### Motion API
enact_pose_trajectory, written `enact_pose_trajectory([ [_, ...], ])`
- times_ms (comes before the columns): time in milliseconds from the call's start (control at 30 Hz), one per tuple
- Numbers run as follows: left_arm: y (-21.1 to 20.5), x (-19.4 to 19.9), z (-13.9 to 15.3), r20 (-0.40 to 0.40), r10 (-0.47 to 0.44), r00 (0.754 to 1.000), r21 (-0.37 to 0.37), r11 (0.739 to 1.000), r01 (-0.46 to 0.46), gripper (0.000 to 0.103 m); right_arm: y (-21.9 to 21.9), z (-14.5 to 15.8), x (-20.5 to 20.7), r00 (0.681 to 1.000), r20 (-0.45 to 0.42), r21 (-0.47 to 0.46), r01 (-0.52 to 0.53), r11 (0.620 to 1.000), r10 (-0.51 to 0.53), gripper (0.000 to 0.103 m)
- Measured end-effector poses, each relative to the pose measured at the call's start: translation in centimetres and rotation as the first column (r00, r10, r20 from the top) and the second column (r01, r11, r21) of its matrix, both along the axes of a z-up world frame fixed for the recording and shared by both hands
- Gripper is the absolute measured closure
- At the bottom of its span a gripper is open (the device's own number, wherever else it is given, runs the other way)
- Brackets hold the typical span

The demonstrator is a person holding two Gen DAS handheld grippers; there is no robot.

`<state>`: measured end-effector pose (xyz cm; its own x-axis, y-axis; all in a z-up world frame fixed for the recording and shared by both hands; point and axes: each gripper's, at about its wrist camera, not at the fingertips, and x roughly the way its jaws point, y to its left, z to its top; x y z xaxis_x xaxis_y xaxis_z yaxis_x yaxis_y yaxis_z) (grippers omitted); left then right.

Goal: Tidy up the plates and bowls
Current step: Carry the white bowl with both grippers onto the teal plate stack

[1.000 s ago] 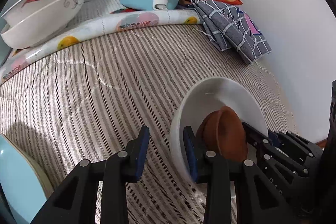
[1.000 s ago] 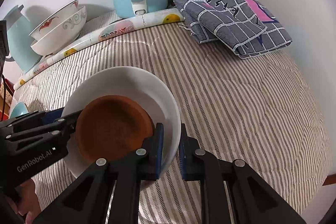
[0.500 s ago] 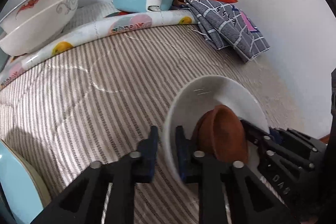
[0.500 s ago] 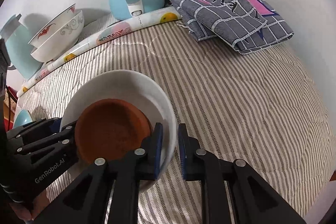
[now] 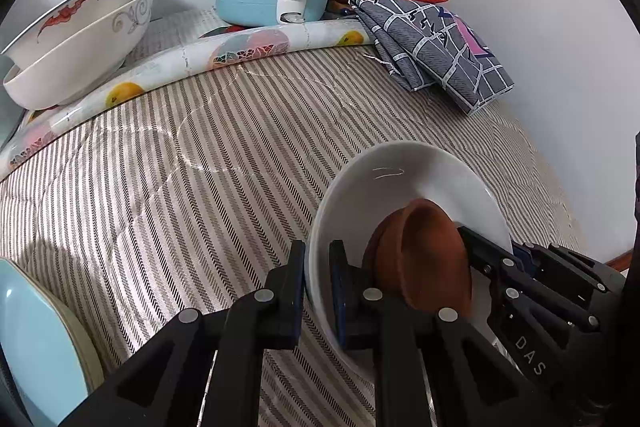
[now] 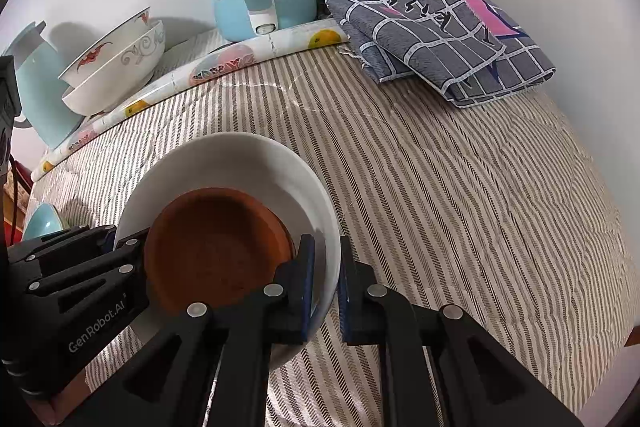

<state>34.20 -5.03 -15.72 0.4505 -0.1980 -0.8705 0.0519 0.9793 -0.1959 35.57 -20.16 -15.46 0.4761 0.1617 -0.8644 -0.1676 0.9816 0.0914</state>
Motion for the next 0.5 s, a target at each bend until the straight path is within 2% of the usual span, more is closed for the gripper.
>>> enact_pose_trajectory([
  [500,1.2,-2.9,1.0,0.019,0.03,0.999,-0.003,1.0,-0.029,0.091,1.0,1.0,-2.8,1.0,0.022,0.021,-0.021,1.0,0.02,0.093],
])
